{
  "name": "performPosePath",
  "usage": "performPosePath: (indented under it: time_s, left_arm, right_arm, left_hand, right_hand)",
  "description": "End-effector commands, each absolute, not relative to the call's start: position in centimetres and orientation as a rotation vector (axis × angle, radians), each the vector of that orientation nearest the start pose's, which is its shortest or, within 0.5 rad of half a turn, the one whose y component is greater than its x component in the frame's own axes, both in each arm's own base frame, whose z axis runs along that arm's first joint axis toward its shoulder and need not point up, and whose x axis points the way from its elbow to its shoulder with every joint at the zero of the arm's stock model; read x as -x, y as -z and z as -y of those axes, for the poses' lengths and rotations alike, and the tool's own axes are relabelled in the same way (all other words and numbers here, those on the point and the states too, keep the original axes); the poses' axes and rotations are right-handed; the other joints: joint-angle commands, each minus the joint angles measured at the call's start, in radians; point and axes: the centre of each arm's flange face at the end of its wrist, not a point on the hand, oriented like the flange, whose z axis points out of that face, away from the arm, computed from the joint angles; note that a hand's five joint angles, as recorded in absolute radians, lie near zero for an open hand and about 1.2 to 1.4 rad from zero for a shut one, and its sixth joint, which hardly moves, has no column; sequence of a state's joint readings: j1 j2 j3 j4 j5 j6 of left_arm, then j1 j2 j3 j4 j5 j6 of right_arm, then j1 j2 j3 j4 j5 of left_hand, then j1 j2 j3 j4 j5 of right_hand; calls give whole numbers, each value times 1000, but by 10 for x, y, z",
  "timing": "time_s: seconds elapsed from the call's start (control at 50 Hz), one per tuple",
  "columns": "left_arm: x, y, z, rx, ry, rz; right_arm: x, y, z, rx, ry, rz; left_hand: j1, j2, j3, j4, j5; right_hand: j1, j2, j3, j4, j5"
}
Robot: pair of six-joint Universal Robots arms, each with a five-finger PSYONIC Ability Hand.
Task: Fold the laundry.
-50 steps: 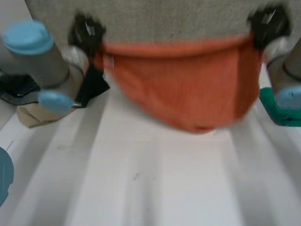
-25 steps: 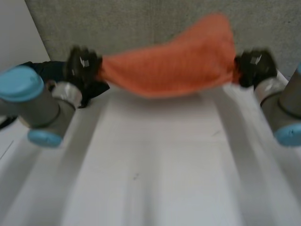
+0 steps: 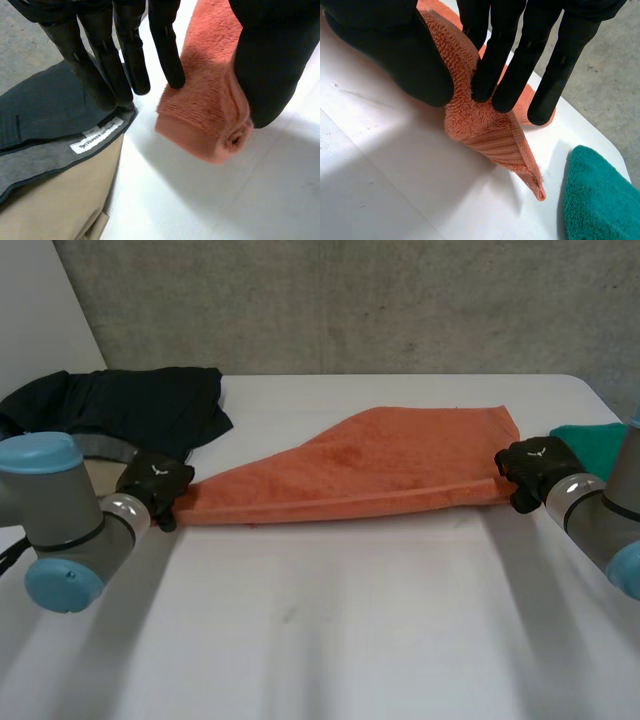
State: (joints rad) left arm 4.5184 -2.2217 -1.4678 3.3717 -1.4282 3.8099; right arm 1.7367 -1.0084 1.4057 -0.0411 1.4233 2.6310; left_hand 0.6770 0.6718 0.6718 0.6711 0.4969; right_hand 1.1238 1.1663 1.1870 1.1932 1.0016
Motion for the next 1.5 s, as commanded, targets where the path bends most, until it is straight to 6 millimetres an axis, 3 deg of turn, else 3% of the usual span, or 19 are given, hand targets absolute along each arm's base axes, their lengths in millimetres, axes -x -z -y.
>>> performPosePath:
  time_s: [0.02,0.2,0.24,0.3,0.36,0.46,0.54,0.6,0.64,0.66,0.72,0.74,0.8,0.86,0.96,1.06,1.22,1.38,1.5]
  left_arm:
    - [220,-125,353,-1165,1764,-2138]
    - [217,-141,324,-1221,1664,-2162]
    - [211,-155,303,-1283,1581,-2157]
    - [199,-165,264,-1435,1318,-2194]
    - [193,-166,244,-1530,1118,-2248]
    - [195,-169,235,-1583,1013,-2278]
    - [216,-192,275,-1498,1273,-2121]
    - [231,-230,313,-1359,1516,-1962]
    - [240,-269,341,-1209,1721,-1832]
    - [243,-300,358,-1090,1868,-1732]
    - [246,-350,376,-903,2105,-1550]
    - [247,-382,383,-778,2251,-1412]
    - [244,-427,387,-590,2465,-1183]
    - [239,-448,386,-488,2573,-1057]
    - [237,-433,389,-501,2549,-1129]
    - [226,-398,397,-522,2467,-1275]
    - [223,-304,387,-684,2285,-1598]
    - [222,-182,333,-997,1994,-1963]
    - [205,-152,278,-1207,1647,-2052]
  right_arm:
    - [-207,-163,351,1014,1831,-2439]
    - [-201,-191,340,1118,1814,-2466]
    - [-195,-206,321,1343,1685,-2520]
    - [-182,-211,281,1793,1227,-2552]
    - [-178,-214,257,1999,928,-2474]
    - [-179,-213,261,1990,939,-2483]
    - [-188,-218,290,2016,1125,-2472]
    - [-199,-242,318,2014,1399,-2457]
    - [-205,-277,345,1915,1758,-2444]
    - [-206,-308,362,1755,2054,-2413]
    - [-206,-356,381,1410,2474,-2287]
    - [-204,-379,388,1186,2664,-2168]
    - [-204,-416,393,873,2910,-1857]
    - [-206,-438,386,756,3038,-1635]
    - [-207,-430,379,775,3054,-1597]
    - [-213,-400,378,864,2947,-1679]
    - [-226,-314,376,1087,2572,-1947]
    - [-209,-193,364,1259,2018,-2367]
    - [-181,-183,342,1397,1713,-2588]
  left_hand:
    - [701,706,706,707,706]
    - [719,724,724,725,725]
    - [719,724,724,725,725]
    - [719,724,724,725,725]
    - [719,724,724,725,725]
    - [719,724,724,725,725]
    - [719,724,724,725,725]
    - [719,724,724,725,725]
    - [719,724,724,725,725]
    - [719,724,724,725,725]
    - [719,724,724,725,725]
    - [719,724,724,725,725]
    - [719,724,724,725,725]
    - [719,724,724,725,725]
    - [719,724,724,725,725]
    - [719,724,724,725,725]
    - [719,724,724,725,725]
    - [719,724,724,725,725]
    - [719,724,724,725,725]
  right_hand:
    - [272,230,209,203,220]
    - [272,230,209,203,220]
    - [272,230,209,203,220]
    - [272,230,209,203,220]
    - [272,230,209,203,220]
    - [272,230,209,203,220]
    - [272,230,209,203,220]
    - [272,230,209,203,220]
    - [272,230,209,203,220]
    - [272,230,209,203,220]
    - [272,230,209,203,220]
    - [272,230,209,203,220]
    - [272,230,209,203,220]
    - [272,230,209,203,220]
    - [272,230,209,203,220]
    - [272,230,209,203,220]
    - [272,230,209,203,220]
    - [272,230,209,203,220]
    - [272,230,209,203,220]
